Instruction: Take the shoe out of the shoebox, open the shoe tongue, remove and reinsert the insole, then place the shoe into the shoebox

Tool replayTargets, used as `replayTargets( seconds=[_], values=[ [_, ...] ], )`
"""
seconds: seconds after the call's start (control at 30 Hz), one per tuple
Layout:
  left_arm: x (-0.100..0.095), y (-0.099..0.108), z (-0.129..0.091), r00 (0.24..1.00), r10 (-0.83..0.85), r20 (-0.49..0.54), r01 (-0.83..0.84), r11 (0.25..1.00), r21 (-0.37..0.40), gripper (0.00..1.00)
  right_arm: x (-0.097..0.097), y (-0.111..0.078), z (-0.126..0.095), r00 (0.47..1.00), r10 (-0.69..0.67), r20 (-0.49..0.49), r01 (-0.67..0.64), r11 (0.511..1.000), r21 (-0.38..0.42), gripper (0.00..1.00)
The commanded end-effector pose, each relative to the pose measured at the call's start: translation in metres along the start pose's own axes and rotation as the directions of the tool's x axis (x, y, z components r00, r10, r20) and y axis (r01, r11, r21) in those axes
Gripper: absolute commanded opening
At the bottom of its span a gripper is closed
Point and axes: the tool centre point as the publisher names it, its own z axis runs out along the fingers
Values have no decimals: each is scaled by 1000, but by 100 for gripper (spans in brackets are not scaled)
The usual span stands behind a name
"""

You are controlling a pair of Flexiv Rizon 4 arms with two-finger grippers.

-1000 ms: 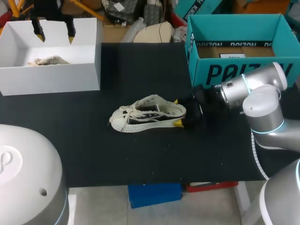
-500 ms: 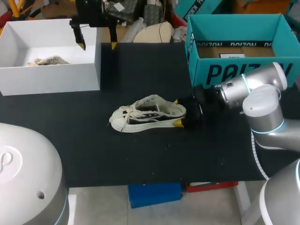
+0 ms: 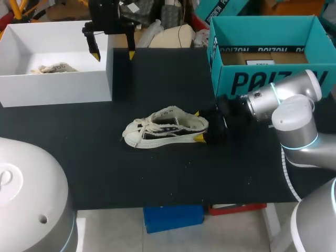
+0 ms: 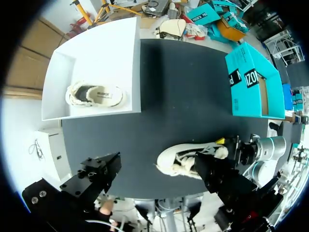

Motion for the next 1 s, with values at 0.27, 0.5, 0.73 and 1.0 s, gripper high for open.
replayTargets(
  seconds=[0.27, 0.5, 0.73, 1.0],
  values=[
    [42, 33, -3, 985, -163, -50, 169, 976, 136, 100, 0, 0, 3, 1000, 1, 2, -1, 1000, 1, 0],
    [82, 69, 10, 984, -177, 29, 170, 970, 176, 100, 0, 0, 3, 1000, 1, 2, -1, 1000, 1, 0],
    [105, 91, 34, 983, -150, 109, 142, 986, 83, 100, 0, 0, 3, 1000, 1, 2, -1, 1000, 1, 0],
    [127, 107, 75, 956, -62, 286, 62, 998, 9, 100, 0, 0, 3, 1000, 1, 2, -1, 1000, 1, 0]
  ],
)
